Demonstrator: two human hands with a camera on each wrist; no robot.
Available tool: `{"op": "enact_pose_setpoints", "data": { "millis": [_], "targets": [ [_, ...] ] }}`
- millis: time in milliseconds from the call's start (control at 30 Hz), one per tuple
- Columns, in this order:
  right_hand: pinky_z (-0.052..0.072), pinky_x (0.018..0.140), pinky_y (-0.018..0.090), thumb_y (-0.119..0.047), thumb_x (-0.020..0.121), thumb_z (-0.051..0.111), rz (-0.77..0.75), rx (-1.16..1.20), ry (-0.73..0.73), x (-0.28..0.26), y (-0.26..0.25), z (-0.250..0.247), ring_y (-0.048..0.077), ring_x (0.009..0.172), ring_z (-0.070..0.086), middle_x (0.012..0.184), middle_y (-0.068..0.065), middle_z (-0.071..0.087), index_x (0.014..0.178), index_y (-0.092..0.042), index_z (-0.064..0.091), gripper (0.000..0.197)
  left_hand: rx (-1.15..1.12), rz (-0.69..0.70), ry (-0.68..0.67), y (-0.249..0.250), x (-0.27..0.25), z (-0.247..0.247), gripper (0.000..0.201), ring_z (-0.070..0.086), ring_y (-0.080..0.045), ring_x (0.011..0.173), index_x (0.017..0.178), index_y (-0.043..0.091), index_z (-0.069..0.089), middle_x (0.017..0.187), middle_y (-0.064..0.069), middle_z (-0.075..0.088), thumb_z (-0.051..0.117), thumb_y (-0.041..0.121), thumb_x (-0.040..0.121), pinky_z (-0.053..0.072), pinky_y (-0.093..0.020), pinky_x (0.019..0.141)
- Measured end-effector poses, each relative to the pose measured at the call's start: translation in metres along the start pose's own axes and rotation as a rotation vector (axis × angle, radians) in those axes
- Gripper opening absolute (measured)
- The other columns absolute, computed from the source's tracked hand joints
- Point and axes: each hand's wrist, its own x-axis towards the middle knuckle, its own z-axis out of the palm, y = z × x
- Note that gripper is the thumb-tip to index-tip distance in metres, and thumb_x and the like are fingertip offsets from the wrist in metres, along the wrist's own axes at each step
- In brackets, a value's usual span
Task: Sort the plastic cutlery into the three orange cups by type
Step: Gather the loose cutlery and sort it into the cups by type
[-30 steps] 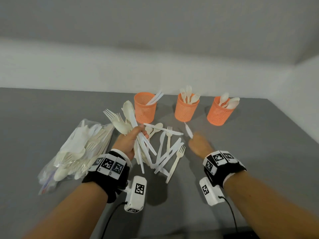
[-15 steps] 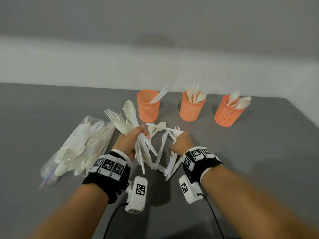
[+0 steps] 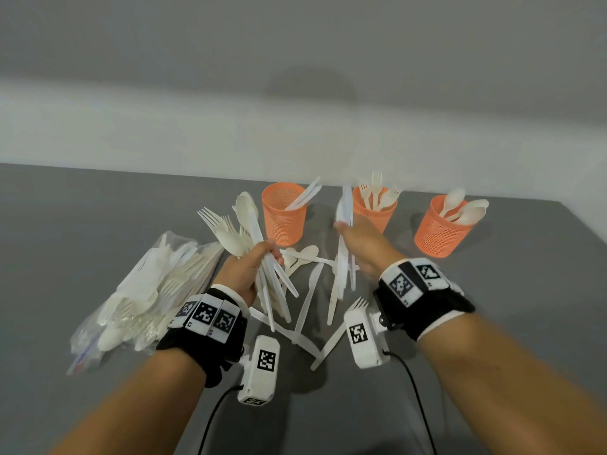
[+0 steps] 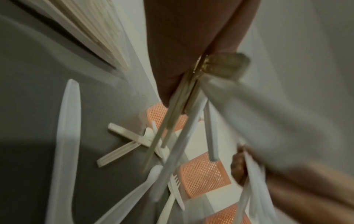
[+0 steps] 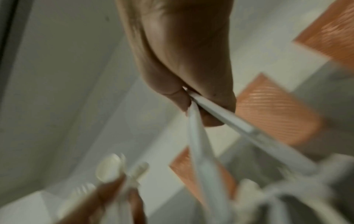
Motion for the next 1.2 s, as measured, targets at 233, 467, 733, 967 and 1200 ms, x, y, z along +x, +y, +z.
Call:
{"op": "enact_pose_setpoints", "data": {
  "millis": [233,467,733,967,1200],
  "targets": [
    [0.043,0.076,0.014,-0.016,0.1,0.034,-0.448,0.259,0.082,0.043,-0.089,0.021,0.009,0.079,0.057,0.076,-0.003,0.056,0.105,-0.01,0.046,0.014,-0.013,-0.003,-0.062,0.015,0.006,-0.003,0.028,0.062,-0.007,0.046,0.064,0.01,0.058,0.048,0.003,0.059,0.054,0.019,0.091,0.053,-0.019,0.048],
    [0.043,0.09,0.033,-0.017,0.099,0.037,-0.327,0.172,-0.017,0.09,-0.066,0.06,0.018,0.089,0.056,0.081,0.0,0.059,0.113,-0.007,0.047,0.02,-0.005,-0.001,-0.034,0.011,0.011,-0.014,0.026,0.063,-0.008,0.051,0.065,0.012,0.056,0.053,0.003,0.058,0.058,0.021,0.088,0.055,-0.023,0.059],
    [0.046,0.094,0.032,-0.014,0.091,0.054,-0.241,0.109,-0.057,0.1,-0.056,0.056,0.023,0.107,0.055,0.122,0.013,0.057,0.125,-0.01,0.047,0.035,0.001,-0.007,-0.123,0.009,0.019,-0.013,0.028,0.06,-0.008,0.048,0.067,0.009,0.053,0.053,0.0,0.058,0.053,0.023,0.092,0.05,-0.019,0.051],
    [0.038,0.077,0.002,0.003,0.08,0.06,-0.691,0.105,0.305,0.071,-0.073,0.027,0.012,0.092,0.052,0.104,0.007,0.055,0.108,-0.003,0.058,0.028,0.007,-0.01,-0.196,0.012,0.022,0.0,0.032,0.052,-0.01,0.044,0.065,0.01,0.049,0.056,-0.001,0.055,0.062,0.034,0.083,0.047,-0.02,0.047],
    [0.046,0.051,0.018,-0.006,0.081,0.068,-0.309,-0.019,-0.353,0.01,-0.048,0.03,0.015,0.061,0.057,0.068,0.004,0.06,0.086,-0.006,0.065,0.006,-0.062,0.062,-0.125,0.007,0.017,0.016,0.014,0.055,-0.012,0.048,0.088,0.007,0.058,0.055,0.001,0.058,0.063,0.02,0.087,0.051,-0.024,0.051]
  ]
}}
